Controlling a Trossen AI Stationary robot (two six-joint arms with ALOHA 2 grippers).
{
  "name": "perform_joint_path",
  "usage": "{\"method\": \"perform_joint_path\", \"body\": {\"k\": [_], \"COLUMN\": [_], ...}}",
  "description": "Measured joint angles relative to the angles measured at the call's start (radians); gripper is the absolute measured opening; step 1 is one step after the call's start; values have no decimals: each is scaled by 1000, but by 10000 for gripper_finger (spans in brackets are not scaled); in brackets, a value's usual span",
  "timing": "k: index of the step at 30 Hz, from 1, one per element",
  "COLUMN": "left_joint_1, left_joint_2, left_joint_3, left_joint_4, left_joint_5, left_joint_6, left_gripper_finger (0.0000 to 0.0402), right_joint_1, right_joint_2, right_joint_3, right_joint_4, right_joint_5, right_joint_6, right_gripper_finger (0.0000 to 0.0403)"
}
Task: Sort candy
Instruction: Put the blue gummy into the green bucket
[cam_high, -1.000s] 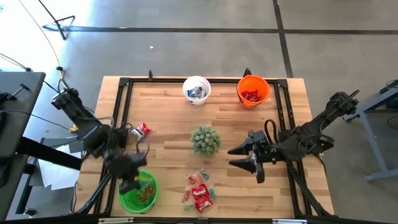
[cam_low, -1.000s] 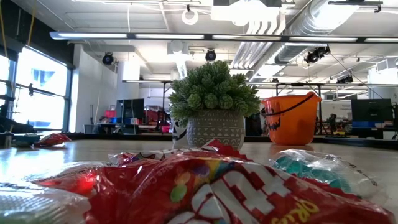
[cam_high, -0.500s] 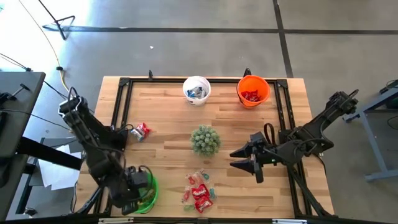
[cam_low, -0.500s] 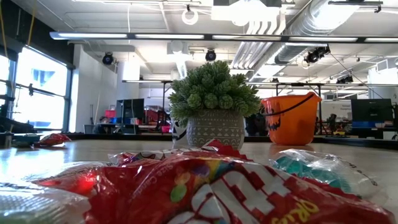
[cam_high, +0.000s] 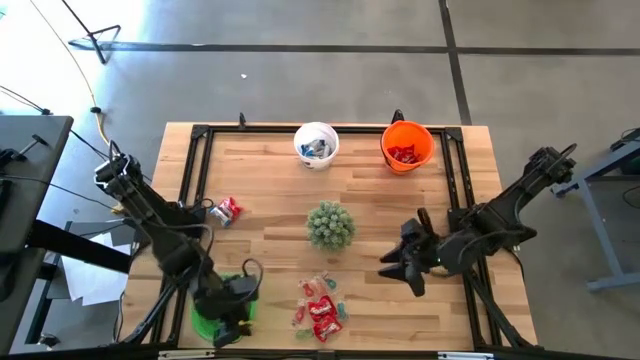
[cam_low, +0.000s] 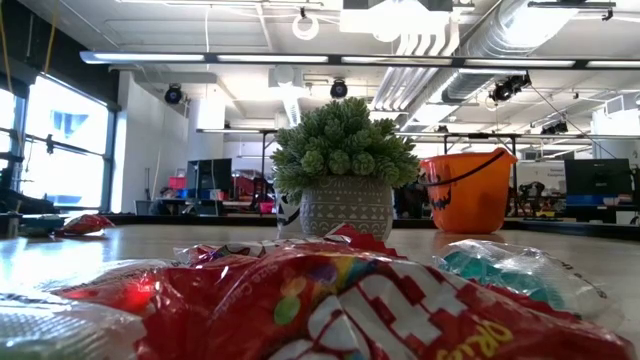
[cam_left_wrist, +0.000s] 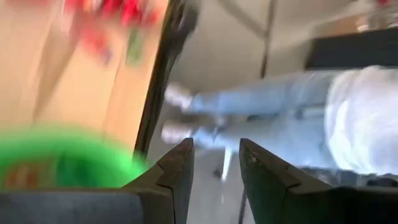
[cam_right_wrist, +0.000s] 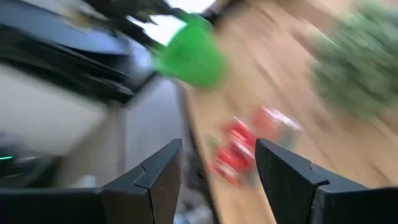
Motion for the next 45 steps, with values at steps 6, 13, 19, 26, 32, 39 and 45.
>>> {"method": "perform_joint_path", "body": {"k": [6,13,19,26,32,39,45], "left_joint_1": [119,242,303,318,300,241,191], "left_joint_2": [4,6,6,6,6,6,6], "left_joint_3": [1,1,1,1,1,1,1], "left_joint_4": [4,-31,-29,-26,-26,-27,-27], "left_joint_5": [-169,-245,-317,-311,-242,-177,-177], "left_joint_6": [193,348,350,340,315,270,270], "left_gripper_finger": [117,117,117,117,117,117,117], "right_joint_1": [-1,-1,-2,-14,-14,-14,-14], "right_joint_2": [39,142,284,442,583,723,759], "right_joint_3": [0,0,0,0,0,0,0], "right_joint_4": [-360,-354,-346,-170,223,444,446], "right_joint_5": [-18,-42,-50,-128,-129,-158,-137], "right_joint_6": [235,239,280,483,585,611,660], "right_gripper_finger": [197,197,197,197,197,197,197]}}
